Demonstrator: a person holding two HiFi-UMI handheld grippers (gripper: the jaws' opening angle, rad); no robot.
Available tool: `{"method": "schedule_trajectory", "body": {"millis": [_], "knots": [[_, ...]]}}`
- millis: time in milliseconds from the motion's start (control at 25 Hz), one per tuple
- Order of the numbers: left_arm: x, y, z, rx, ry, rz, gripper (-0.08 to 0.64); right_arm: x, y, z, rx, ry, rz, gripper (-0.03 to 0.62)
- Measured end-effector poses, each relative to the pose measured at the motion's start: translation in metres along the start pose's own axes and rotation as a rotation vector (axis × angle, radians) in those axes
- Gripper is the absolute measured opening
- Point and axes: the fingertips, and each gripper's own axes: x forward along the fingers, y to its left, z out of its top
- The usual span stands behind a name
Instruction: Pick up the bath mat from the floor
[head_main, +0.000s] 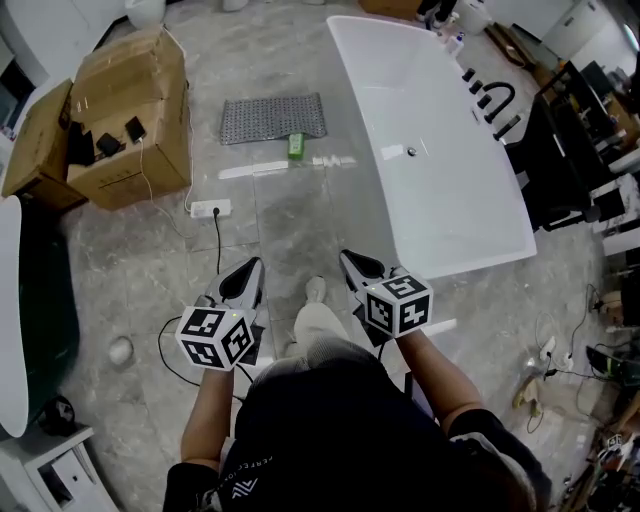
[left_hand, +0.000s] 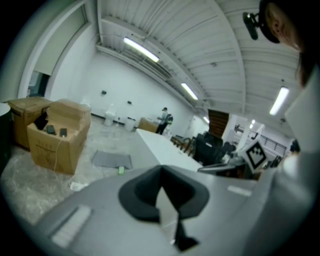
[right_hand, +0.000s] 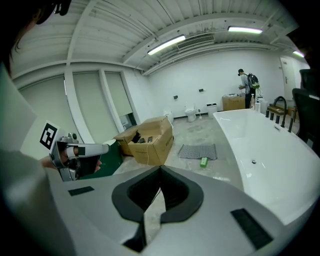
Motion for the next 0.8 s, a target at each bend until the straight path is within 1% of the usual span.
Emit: {"method": "schedule_trajectory", "body": {"millis": [240, 440, 600, 800], "knots": [[0.048, 0.023, 0.034, 0.002, -0.003, 0.028, 0.006, 0.044, -0.034, 0.044, -0.034, -0.001, 0.023, -0.006], [0.091, 0.040, 0.056, 0.027, 0.026, 0.070, 0.006, 0.073, -0.065, 0.076, -0.039, 0.014, 0.054, -0.006], [0.129, 0.048, 0.068, 0.039, 0.047, 0.077, 0.005, 0.093, -0.092, 0.096, -0.049, 0.029, 0.068, -0.006], [0.171, 0.053, 0.087, 0.040, 0.040, 0.079, 0.006, 0.112, -0.131, 0.118, -0.050, 0.029, 0.070, -0.006]]}}
